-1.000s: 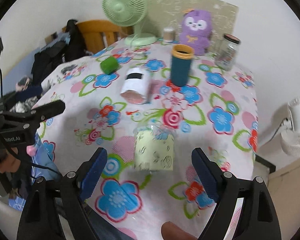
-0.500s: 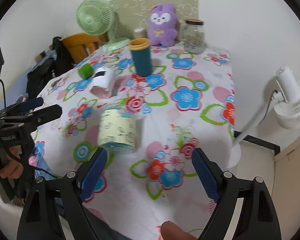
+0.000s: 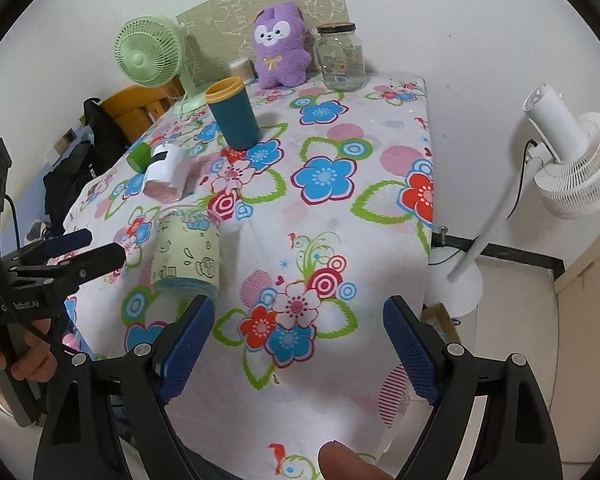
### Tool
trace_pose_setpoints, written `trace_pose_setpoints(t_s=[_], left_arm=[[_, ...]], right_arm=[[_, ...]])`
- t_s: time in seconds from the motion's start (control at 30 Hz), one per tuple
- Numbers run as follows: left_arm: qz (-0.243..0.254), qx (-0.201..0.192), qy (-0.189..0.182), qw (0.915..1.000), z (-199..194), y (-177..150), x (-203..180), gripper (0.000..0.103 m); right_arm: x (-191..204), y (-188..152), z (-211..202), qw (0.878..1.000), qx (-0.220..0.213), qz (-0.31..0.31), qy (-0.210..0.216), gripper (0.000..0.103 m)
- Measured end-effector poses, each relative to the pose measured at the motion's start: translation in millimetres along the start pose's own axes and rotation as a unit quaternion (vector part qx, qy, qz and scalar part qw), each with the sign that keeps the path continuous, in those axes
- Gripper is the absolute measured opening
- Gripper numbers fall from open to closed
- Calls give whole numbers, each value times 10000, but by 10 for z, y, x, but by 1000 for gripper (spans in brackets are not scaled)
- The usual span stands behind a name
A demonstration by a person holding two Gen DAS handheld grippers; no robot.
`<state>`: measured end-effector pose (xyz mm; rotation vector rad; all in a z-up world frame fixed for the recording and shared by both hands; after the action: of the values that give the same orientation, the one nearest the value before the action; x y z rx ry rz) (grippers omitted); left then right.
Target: Flip cup upside down
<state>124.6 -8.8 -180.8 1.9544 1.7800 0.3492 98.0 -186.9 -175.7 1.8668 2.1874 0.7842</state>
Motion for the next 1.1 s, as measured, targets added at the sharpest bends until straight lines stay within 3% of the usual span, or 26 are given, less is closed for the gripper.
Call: trace_pose_setpoints(t_s=[0.7, 1.1], left_arm=[[-975, 794, -453, 9910, 719, 47, -163, 102], [-1115, 984, -676, 9866, 822, 4, -171, 69]], right_arm=[[-455, -99, 392, 9989, 418, 193, -45, 88], [-442, -39, 460, 9989, 443, 149, 2, 88]])
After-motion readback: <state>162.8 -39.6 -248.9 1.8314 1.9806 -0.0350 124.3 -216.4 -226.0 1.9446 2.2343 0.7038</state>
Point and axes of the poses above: each gripper's, at about its wrist camera, not at the fingertips, and z roughly the way its jaws point, x to its left, y to its top, the point moved 10 cm from there along z, roughly the way its jaws point, and after that the axes turned 6 degrees about x, right-handed, at the moved point
